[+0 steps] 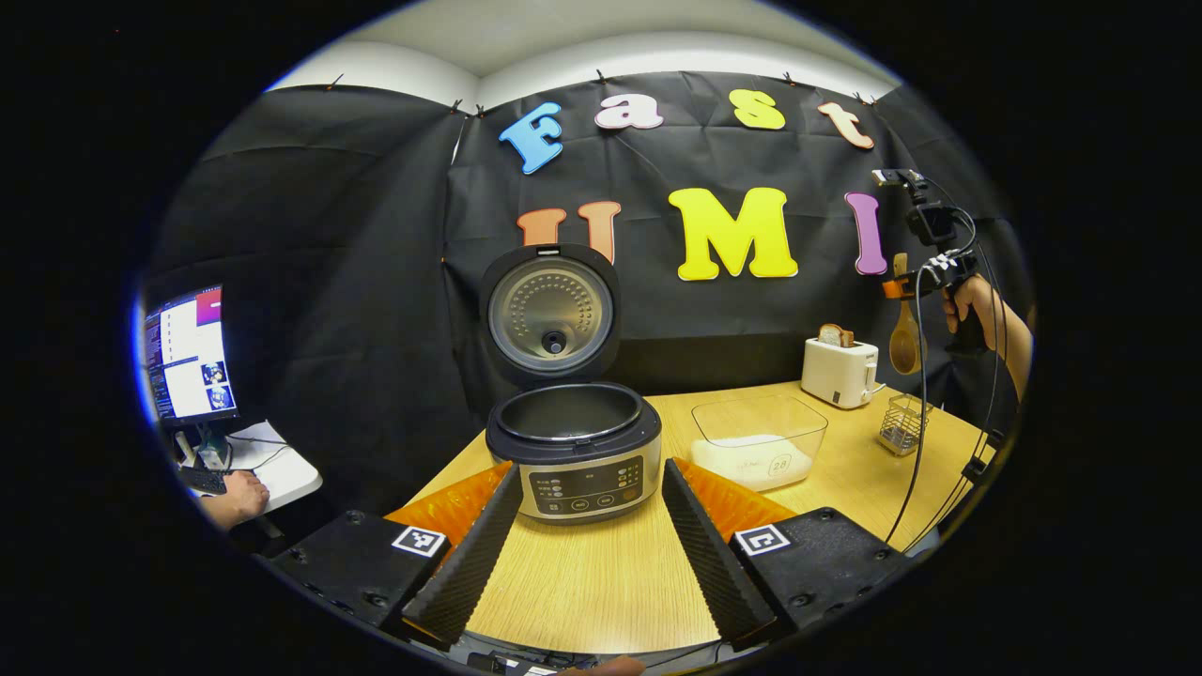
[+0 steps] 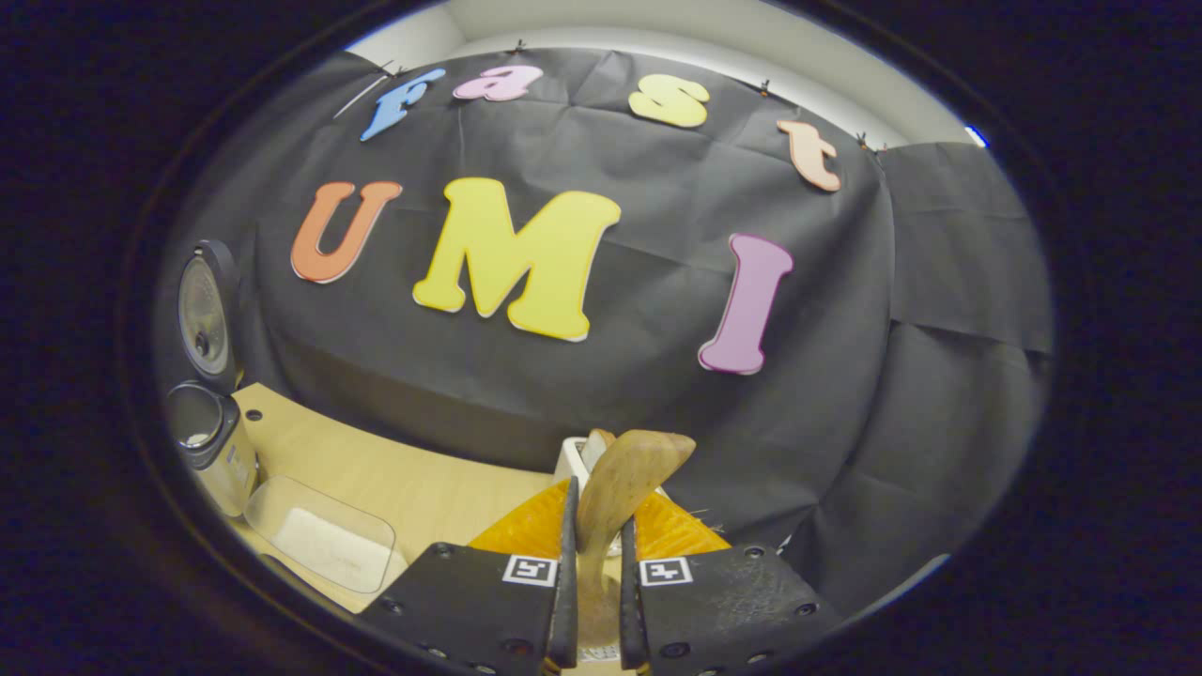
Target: Close the left gripper, press the button to open the rice cooker; take a wooden spoon from the chopstick holder with the right hand, scoop a spoonful of rice and pour it into the rice cooker, then put the wooden spoon back into the chopstick holder.
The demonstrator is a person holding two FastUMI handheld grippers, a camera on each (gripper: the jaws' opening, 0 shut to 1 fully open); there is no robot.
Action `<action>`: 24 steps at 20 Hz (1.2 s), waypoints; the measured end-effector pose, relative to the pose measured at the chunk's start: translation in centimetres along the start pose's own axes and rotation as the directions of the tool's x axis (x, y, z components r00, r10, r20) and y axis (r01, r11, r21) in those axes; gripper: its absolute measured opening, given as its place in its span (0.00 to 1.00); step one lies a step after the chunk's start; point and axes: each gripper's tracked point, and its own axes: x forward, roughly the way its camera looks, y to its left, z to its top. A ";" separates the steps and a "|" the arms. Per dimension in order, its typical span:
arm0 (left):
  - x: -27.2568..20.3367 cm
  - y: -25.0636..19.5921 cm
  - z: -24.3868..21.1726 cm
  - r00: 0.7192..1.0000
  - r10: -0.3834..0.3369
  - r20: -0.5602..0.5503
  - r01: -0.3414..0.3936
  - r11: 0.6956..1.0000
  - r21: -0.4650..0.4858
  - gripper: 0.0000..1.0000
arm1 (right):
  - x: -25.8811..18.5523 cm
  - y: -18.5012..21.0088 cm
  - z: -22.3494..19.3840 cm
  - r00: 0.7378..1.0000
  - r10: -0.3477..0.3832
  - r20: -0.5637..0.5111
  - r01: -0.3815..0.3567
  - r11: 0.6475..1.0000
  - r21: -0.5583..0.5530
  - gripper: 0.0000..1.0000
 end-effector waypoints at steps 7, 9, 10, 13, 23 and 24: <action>0.1 0.4 0.2 1.000 -0.001 0.009 0.002 0.999 -0.053 0.96 | 2.6 -2.9 -6.6 0.989 -0.058 -0.135 0.065 0.997 0.043 0.17; -0.1 0.2 0.7 1.000 -0.005 0.022 0.006 0.997 -0.075 0.96 | 3.4 -3.0 -7.8 0.986 -0.058 -0.157 0.069 0.996 0.064 0.17; -0.3 0.2 1.0 1.000 -0.005 0.029 0.007 0.997 -0.073 0.96 | 3.8 -3.4 -8.2 0.985 -0.062 -0.162 0.074 0.995 0.074 0.17; -0.4 0.5 0.9 0.999 0.006 0.032 -0.004 0.997 -0.072 0.96 | 4.1 -3.2 -9.4 0.982 -0.032 -0.186 0.056 0.991 0.123 0.23; -0.5 -1.1 1.8 0.998 -0.001 0.060 0.009 0.991 -0.134 0.96 | 2.1 -5.6 -6.7 0.986 -0.117 -0.117 0.133 0.980 0.145 0.82; -0.6 -1.2 1.8 0.998 0.005 0.060 0.003 0.990 -0.138 0.95 | 1.6 -5.5 -6.8 0.987 -0.106 -0.121 0.125 0.979 0.161 0.83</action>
